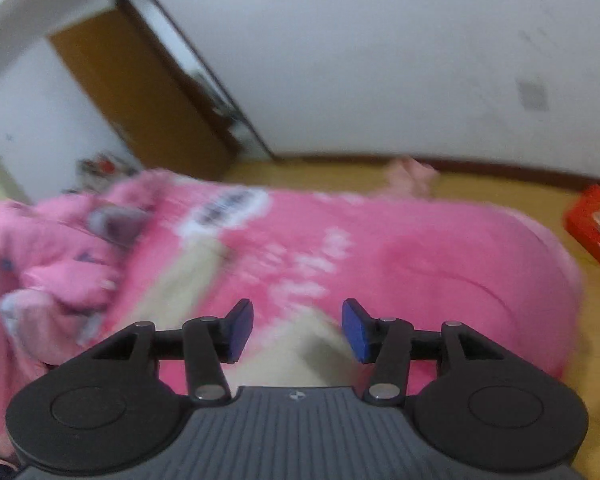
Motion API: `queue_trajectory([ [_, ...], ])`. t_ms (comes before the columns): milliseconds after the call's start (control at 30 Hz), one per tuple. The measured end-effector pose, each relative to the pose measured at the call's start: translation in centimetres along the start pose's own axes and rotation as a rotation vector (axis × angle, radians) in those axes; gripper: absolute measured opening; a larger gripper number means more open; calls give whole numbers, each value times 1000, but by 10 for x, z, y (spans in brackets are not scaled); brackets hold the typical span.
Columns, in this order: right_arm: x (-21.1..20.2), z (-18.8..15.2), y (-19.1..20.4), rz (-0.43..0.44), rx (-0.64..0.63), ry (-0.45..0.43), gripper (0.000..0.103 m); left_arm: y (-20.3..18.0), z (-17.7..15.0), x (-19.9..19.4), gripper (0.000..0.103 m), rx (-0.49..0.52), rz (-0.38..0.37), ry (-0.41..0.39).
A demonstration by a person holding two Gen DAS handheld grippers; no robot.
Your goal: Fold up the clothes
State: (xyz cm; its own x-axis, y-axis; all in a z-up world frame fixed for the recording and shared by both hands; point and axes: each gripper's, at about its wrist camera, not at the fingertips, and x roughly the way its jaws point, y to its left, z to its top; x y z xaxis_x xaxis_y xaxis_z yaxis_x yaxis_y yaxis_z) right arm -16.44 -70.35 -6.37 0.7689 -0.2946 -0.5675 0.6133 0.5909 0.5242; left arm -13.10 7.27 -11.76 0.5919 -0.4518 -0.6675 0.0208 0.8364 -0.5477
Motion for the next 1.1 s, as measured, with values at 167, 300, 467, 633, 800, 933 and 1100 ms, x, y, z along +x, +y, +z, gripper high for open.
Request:
queue_trajectory([
  [167, 29, -12, -29, -5, 82, 46, 53, -3, 0, 0, 91, -27, 23, -7],
  [300, 38, 2, -28, 62, 76, 35, 53, -7, -1, 1, 90, -31, 46, -12],
  [467, 59, 30, -4, 99, -82, 103, 53, -12, -2, 3, 90, -30, 77, -16],
  [633, 92, 12, 23, 63, -254, 259, 45, -21, -4, 0, 86, -5, 121, -27],
  [800, 90, 1, 40, 49, -363, 223, 21, -25, -4, 1, 85, 4, 151, -32],
  [933, 61, 14, 52, 96, -376, 38, 19, -27, -4, 3, 85, 7, 169, -30],
  [1100, 71, 24, 65, 70, -445, -101, 19, -31, -4, 6, 85, 16, 189, -28],
])
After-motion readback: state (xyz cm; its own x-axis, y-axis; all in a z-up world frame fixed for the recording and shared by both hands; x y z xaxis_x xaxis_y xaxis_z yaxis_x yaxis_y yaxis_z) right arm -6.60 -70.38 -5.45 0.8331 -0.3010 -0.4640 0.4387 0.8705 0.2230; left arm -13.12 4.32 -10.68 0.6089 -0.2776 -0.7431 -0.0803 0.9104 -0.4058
